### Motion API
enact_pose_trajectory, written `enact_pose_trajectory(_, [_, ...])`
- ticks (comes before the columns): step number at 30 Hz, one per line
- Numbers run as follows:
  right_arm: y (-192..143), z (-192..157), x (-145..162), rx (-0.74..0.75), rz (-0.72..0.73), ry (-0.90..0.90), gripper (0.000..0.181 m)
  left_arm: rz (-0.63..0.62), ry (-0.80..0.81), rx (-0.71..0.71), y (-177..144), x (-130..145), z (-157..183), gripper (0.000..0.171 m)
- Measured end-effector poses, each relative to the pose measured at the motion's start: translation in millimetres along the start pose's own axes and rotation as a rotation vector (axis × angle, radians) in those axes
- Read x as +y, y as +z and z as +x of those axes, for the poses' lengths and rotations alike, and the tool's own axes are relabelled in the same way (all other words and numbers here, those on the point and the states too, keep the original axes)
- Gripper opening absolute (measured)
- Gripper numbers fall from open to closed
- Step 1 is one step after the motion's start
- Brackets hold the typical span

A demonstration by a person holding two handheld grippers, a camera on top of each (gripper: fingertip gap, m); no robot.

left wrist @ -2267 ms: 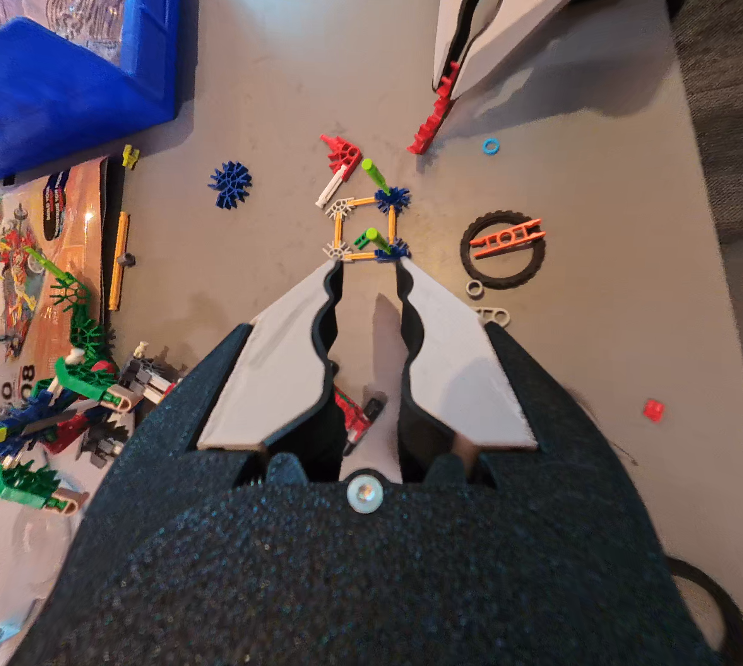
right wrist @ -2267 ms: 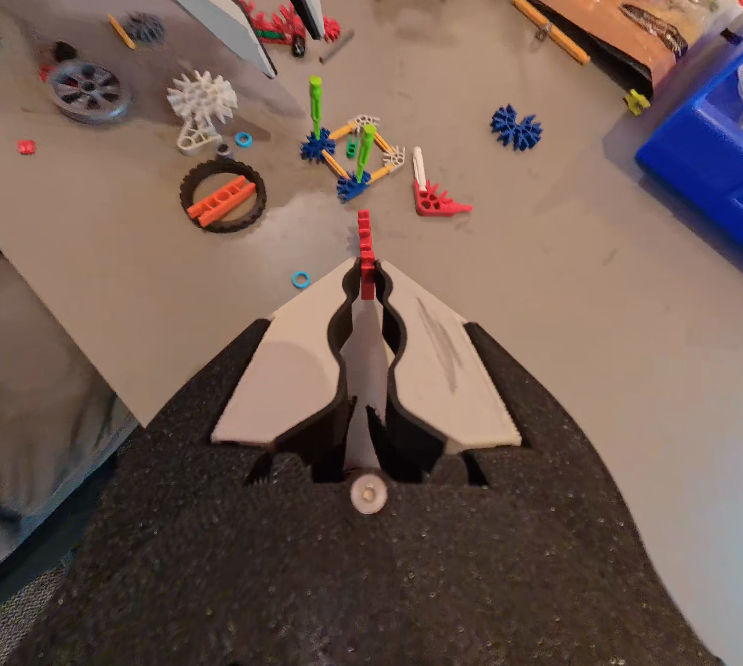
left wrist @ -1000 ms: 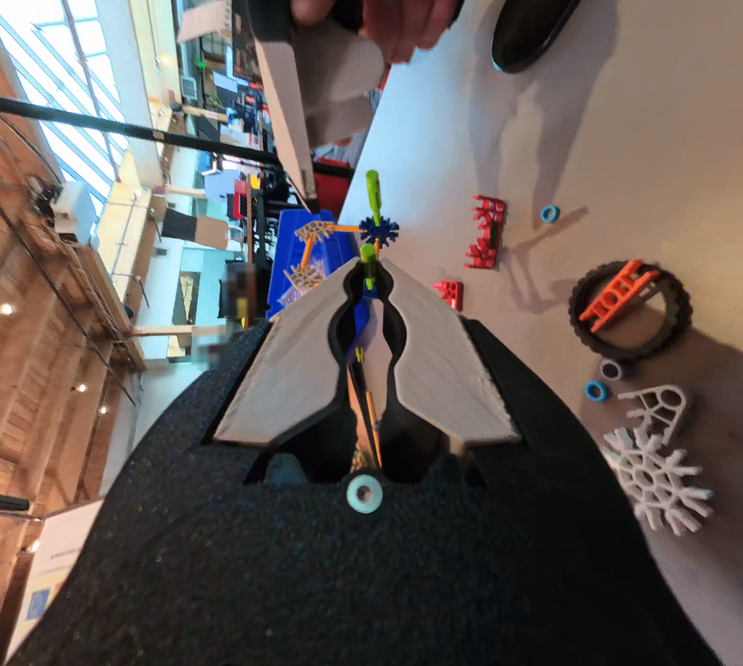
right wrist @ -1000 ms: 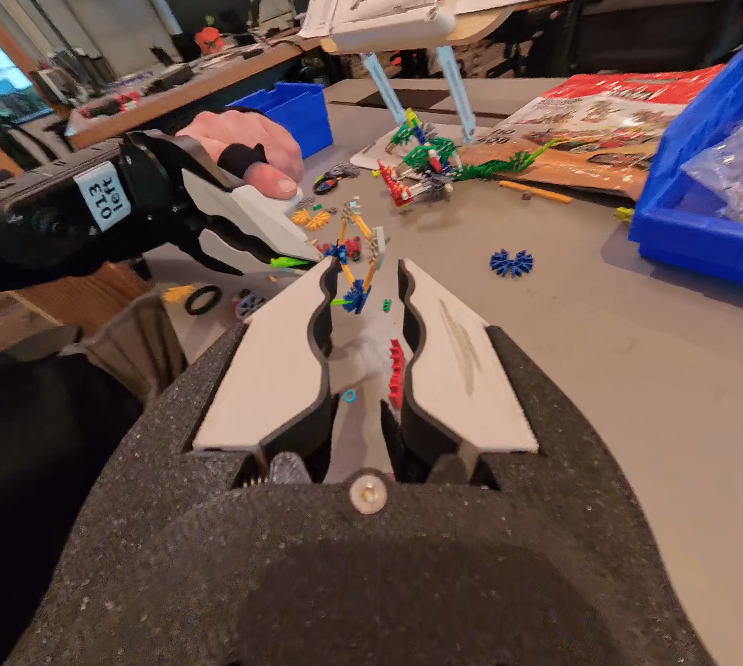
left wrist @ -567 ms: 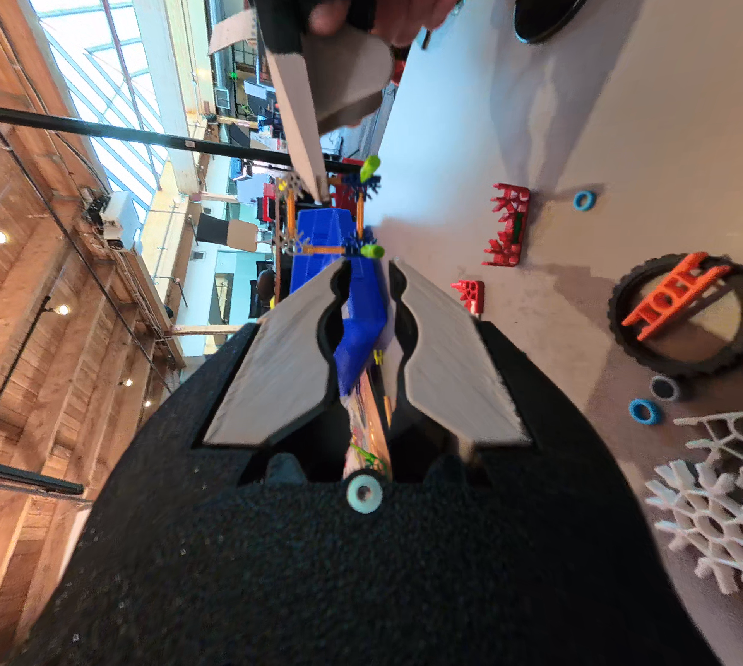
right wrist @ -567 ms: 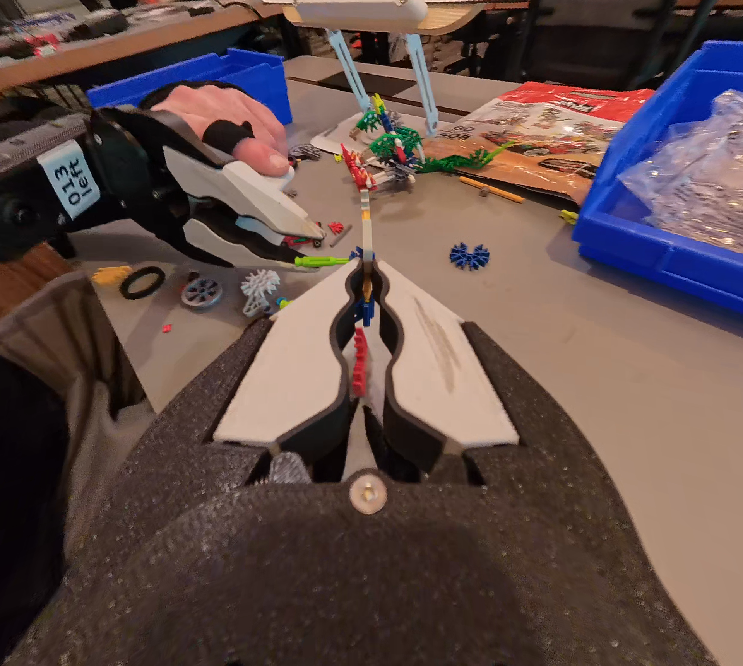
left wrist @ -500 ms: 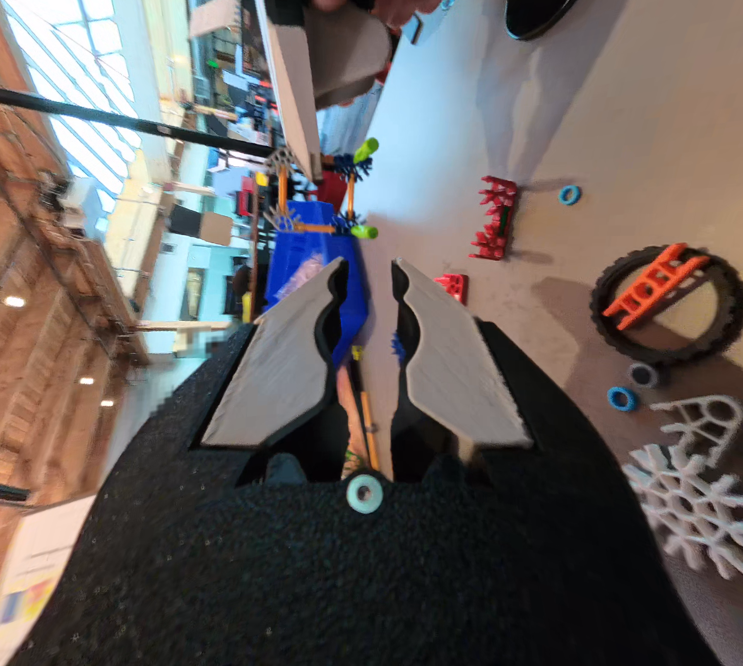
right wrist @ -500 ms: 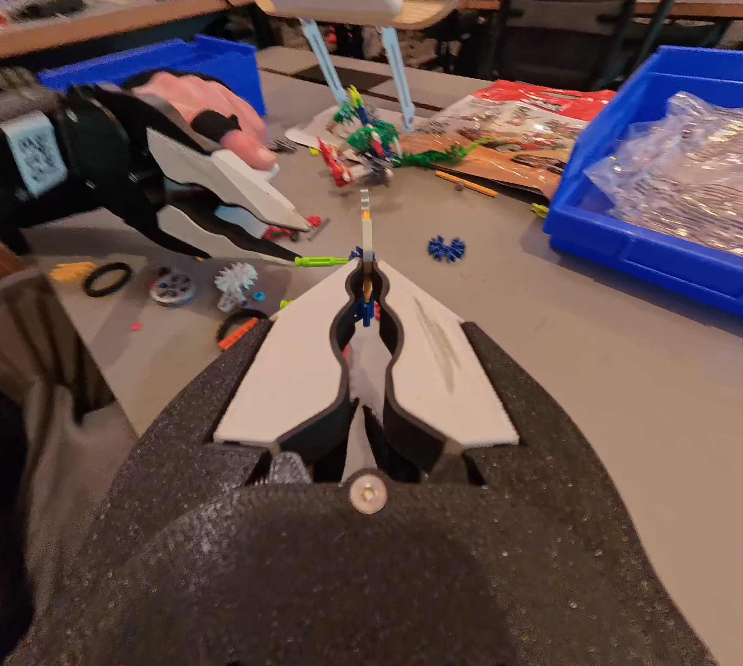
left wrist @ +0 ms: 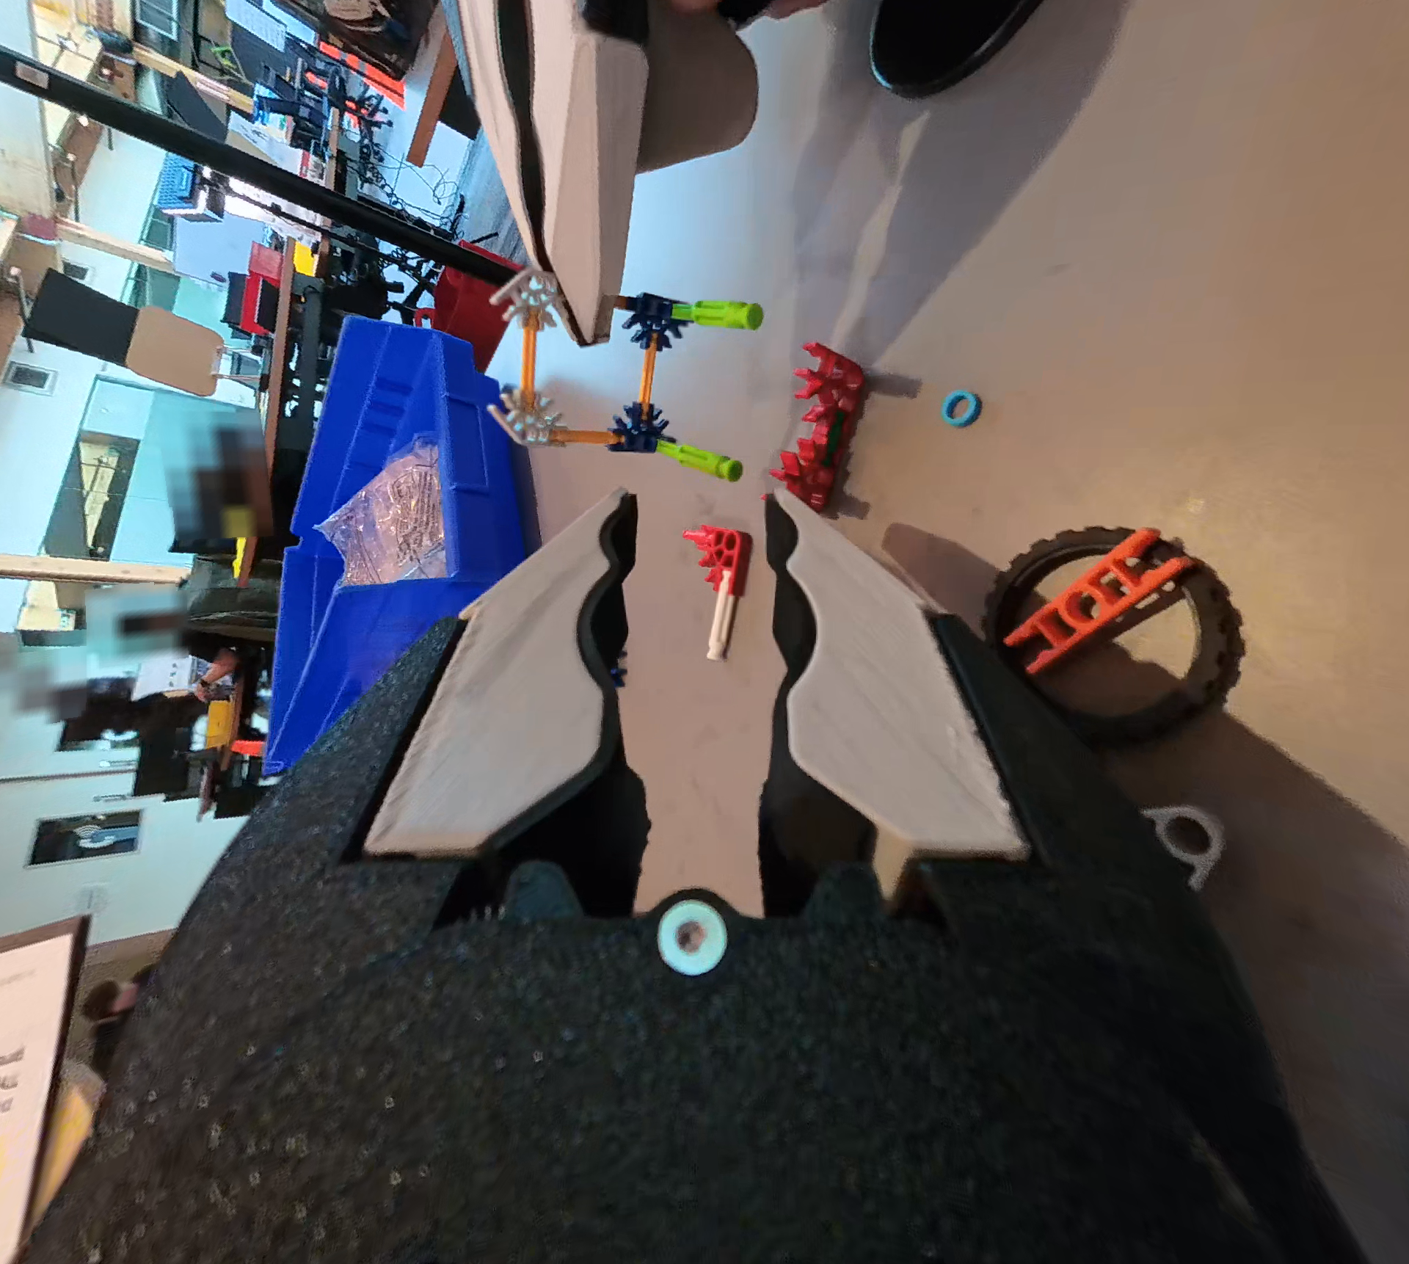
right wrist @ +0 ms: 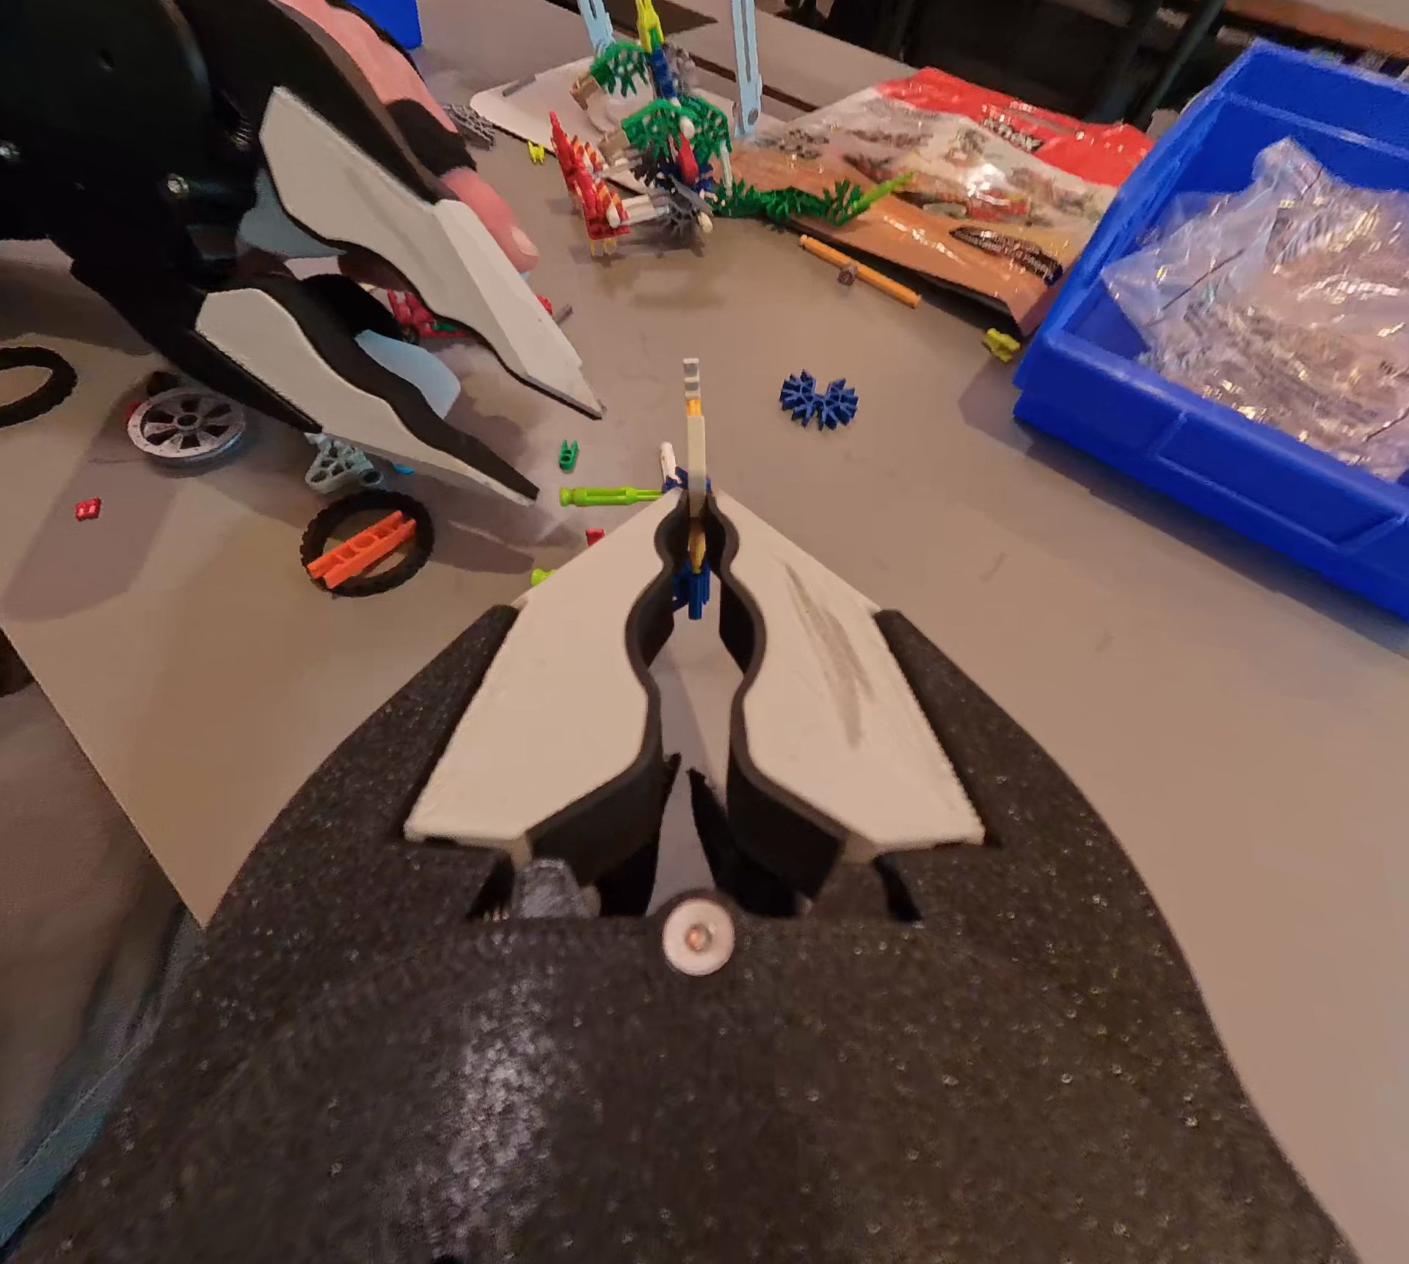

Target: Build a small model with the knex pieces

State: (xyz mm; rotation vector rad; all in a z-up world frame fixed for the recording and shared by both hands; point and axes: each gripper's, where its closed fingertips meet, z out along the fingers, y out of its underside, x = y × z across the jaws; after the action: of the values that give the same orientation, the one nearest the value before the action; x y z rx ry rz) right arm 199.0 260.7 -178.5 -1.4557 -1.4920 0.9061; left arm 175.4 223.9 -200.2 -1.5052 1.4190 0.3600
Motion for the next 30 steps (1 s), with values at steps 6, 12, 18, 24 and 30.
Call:
enact_pose_trajectory(6, [-9.9,0.0,-17.9,0.037,0.049,-0.091,0.002,0.102,-0.247,-0.017,-8.6,-11.9,-28.5,0.031])
enact_pose_trajectory(12, [-16.0,-11.0,-35.9,-0.023,0.106,-0.065,0.002,0.202,-0.45,0.03,-14.8,-25.8,-48.4,0.03])
enact_pose_trajectory(18, [-18.5,-25.8,-45.3,-0.133,0.109,-0.034,0.002,0.265,-0.532,0.071,-18.9,-36.9,-55.1,0.019])
enact_pose_trajectory(24, [-17.5,-30.0,-49.5,-0.129,0.09,-0.064,0.002,0.291,-0.561,0.081,-22.7,-37.6,-55.8,0.005])
enact_pose_trajectory(30, [-16.8,-26.9,-56.8,-0.132,0.113,0.012,0.006,0.328,-0.683,0.132,-28.9,-39.1,-61.1,0.001])
